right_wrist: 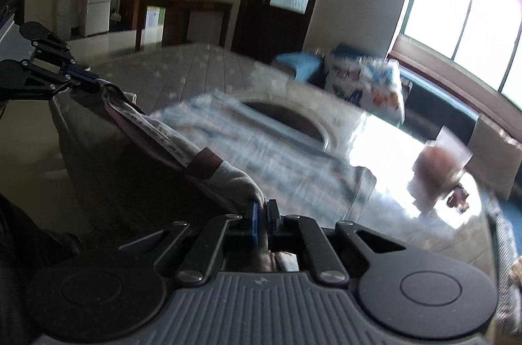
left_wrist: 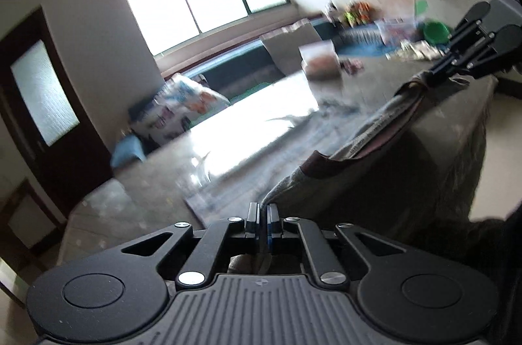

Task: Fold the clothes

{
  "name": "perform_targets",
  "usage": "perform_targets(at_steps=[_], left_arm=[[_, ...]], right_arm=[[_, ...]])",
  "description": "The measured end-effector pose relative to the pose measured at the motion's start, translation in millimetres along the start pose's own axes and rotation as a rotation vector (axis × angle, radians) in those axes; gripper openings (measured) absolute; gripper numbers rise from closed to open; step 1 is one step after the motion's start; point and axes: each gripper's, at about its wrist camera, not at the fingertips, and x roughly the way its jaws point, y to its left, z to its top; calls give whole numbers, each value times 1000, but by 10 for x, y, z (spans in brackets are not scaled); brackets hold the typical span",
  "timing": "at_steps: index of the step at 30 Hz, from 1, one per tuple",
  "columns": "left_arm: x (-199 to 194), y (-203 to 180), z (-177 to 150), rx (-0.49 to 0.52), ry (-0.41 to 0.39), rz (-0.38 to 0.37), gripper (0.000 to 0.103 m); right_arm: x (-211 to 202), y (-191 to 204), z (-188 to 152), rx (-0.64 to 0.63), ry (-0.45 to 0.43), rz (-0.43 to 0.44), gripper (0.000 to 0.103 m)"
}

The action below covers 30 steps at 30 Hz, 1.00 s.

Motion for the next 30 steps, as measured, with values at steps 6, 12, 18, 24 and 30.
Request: perform_targets(at_steps=[6,12,18,24,30], left_arm=[[306,186,255,8,-43,50,4],[896,494,465,-11,-8,57,4],[1625,793,579,-33,71,24,4],[2350,931,497,-69,176,-14,4],[2806,987,351,-134,255,-4,6]], right_arm=[[160,-216,304,-39,-45,-37,4],[587,-471,605,-43,-38,-43,4],[1223,-843,880,-20,24,-36,4],[2023,-1108,909,-4,134,-31,4],[2609,-1266,693,97,186,-53,6]])
